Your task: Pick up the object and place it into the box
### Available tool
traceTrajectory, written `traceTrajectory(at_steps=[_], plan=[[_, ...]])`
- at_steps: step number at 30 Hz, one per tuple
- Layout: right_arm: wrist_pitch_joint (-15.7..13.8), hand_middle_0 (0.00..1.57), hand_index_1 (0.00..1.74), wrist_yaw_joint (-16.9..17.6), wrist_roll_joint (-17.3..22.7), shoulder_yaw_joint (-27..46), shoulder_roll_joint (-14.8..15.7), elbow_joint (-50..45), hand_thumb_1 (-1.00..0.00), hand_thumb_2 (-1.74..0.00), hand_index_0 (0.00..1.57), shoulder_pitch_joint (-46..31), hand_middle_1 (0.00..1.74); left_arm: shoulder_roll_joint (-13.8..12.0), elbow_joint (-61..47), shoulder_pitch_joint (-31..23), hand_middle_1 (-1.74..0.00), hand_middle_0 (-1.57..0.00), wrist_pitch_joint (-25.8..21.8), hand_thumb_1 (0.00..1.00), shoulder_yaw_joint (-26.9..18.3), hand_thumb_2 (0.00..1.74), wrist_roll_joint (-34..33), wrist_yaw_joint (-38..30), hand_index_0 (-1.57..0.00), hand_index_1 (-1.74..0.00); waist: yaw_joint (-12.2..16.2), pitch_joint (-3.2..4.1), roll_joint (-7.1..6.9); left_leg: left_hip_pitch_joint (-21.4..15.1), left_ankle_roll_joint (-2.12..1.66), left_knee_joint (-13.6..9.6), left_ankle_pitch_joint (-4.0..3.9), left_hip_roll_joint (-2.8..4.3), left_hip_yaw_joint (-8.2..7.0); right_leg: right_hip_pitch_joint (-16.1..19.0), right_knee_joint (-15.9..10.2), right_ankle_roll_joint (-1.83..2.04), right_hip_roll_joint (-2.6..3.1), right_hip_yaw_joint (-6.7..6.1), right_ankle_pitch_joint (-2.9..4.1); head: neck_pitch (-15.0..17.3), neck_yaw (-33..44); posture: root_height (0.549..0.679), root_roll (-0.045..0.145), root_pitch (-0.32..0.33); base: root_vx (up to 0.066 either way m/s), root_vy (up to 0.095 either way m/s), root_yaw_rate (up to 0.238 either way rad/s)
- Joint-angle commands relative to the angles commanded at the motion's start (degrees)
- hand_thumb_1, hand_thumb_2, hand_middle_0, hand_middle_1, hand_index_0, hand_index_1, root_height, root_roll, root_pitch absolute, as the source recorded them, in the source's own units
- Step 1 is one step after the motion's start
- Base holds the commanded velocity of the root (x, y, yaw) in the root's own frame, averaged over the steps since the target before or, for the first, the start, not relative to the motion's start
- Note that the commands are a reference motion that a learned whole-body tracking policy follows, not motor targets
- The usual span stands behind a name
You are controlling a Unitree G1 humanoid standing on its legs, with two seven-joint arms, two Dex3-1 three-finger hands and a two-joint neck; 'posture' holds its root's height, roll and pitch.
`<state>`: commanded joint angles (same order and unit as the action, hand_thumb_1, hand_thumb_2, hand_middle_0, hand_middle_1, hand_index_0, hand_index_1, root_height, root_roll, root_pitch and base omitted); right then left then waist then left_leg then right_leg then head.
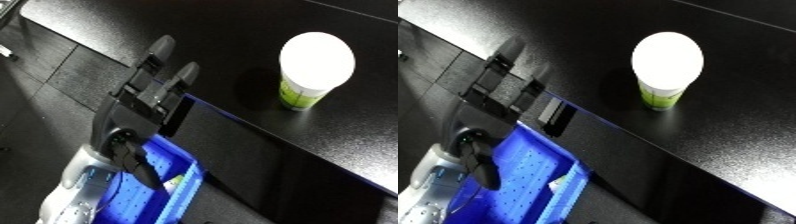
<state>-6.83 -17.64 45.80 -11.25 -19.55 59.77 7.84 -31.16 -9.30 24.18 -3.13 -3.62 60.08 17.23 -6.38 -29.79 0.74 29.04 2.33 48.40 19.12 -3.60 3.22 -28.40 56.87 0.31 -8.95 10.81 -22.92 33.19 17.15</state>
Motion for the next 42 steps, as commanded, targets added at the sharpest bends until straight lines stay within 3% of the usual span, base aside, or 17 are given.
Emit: traceTrajectory(at_steps=[7,13,26,42], plan=[[-0.33,0.0,0.0,-1.36,0.54,-0.45,-0.8,1.92,0.0,0.0,0.0,0.89,0.0,-0.55,1.05,3.41,0.0,0.0,0.12,0.0,2.09,0.0,-12.35,-8.37,0.0,0.0,1.18,0.0,0.37,0.05,-0.11,-0.49,-0.28,0.05,-0.67,-0.53,-0.13,0.09,0.31,-0.61,0.17,-1.66,-1.01,0.611,0.025,-0.022,0.0,0.022,-0.074],[-0.25,0.0,0.0,-1.92,1.26,-1.46,-1.48,2.93,0.0,0.0,0.0,2.13,0.0,-1.96,3.49,8.6,0.0,0.0,1.92,0.0,5.78,0.0,-16.73,-13.53,0.0,0.0,2.6,0.0,0.3,-0.02,-0.17,-0.61,-0.39,0.43,-1.34,-0.93,-0.34,0.33,0.47,-1.14,0.58,-2.07,-0.49,0.611,0.027,-0.022,-0.001,0.013,-0.08],[0.98,0.0,0.0,-2.31,1.62,-3.33,-2.47,4.15,0.0,0.0,0.0,5.18,0.0,-3.29,12.69,21.71,0.0,0.0,7.0,0.0,16.08,0.0,-15.42,-17.65,0.0,0.0,5.84,0.0,-0.18,0.31,0.02,-0.02,-0.36,1.59,-2.95,-2.55,0.05,0.91,0.85,-2.43,1.4,-3.56,2.9,0.61,0.028,-0.021,0.003,0.019,-0.085],[1.44,0.0,0.0,-2.7,2.16,-5.09,-2.17,5.0,0.0,0.0,0.0,8.23,0.0,-1.71,25.9,32.9,0.0,0.0,8.45,0.0,24.47,0.0,-15.32,-19.72,0.0,0.0,8.64,0.0,-1.27,1.49,0.42,1.64,0.25,2.95,-4.06,-4.6,0.76,1.52,1.16,-3.38,2.05,-3.75,5.09,0.607,0.026,-0.017,0.0,0.008,-0.055]])
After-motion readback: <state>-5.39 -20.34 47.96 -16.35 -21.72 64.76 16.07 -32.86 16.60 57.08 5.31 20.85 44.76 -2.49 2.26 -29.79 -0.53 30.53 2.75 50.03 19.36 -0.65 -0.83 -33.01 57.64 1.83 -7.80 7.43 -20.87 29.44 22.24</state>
